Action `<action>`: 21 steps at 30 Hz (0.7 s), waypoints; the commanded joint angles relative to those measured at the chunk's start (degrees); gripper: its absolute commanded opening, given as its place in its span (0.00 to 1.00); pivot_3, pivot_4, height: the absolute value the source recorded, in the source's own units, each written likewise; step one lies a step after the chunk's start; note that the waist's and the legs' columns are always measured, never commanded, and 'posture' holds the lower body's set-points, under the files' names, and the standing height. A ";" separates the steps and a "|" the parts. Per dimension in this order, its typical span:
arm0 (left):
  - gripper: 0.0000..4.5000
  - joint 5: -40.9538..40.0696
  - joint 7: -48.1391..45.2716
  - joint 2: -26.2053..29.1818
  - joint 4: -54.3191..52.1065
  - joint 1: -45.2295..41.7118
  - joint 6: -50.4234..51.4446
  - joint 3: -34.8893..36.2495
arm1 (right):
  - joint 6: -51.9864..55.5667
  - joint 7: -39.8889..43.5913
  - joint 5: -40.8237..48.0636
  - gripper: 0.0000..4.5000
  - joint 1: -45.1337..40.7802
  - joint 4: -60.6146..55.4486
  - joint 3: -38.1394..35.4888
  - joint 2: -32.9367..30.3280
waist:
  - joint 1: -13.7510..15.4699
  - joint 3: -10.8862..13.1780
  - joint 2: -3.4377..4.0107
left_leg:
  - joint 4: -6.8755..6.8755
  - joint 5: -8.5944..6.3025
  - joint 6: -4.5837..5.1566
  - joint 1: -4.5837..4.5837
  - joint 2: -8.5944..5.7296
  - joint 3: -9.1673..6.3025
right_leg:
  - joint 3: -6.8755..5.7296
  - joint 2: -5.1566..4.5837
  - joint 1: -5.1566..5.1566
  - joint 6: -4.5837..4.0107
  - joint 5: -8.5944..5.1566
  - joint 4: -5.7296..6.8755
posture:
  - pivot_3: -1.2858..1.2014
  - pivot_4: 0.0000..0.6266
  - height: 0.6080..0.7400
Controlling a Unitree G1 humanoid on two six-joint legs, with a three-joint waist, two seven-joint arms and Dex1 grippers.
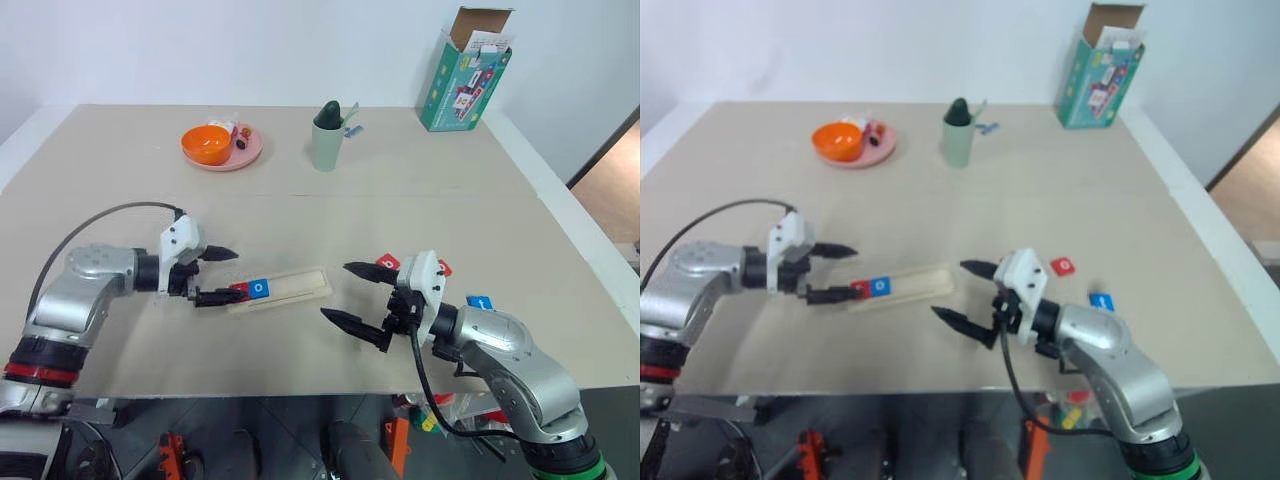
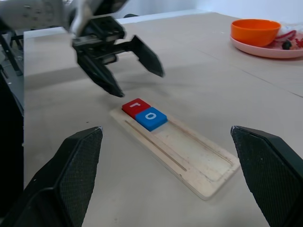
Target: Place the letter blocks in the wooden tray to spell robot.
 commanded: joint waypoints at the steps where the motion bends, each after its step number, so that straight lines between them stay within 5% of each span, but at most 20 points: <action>1: 1.00 2.55 -3.00 -1.32 4.21 -2.66 -3.98 -1.86 | -2.35 0.23 -1.00 1.00 -0.33 -1.15 0.44 0.02 | 0.00 0.00 0.00 | 0.03 0.00 0.00 -0.02 0.00 0.00 | -0.01 0.00 0.00 0.00 0.00 0.00 | 0.52 0.24 1.00; 21: 1.00 10.06 -9.63 -6.72 17.05 -9.73 -11.49 -5.74 | -3.91 -1.75 -3.04 1.00 2.34 -1.97 1.46 0.76 | 0.08 0.00 -0.01 | 0.17 0.02 -0.01 -0.04 -0.01 -0.14 | -0.11 0.01 0.05 0.00 0.06 0.10 | 0.52 0.24 1.00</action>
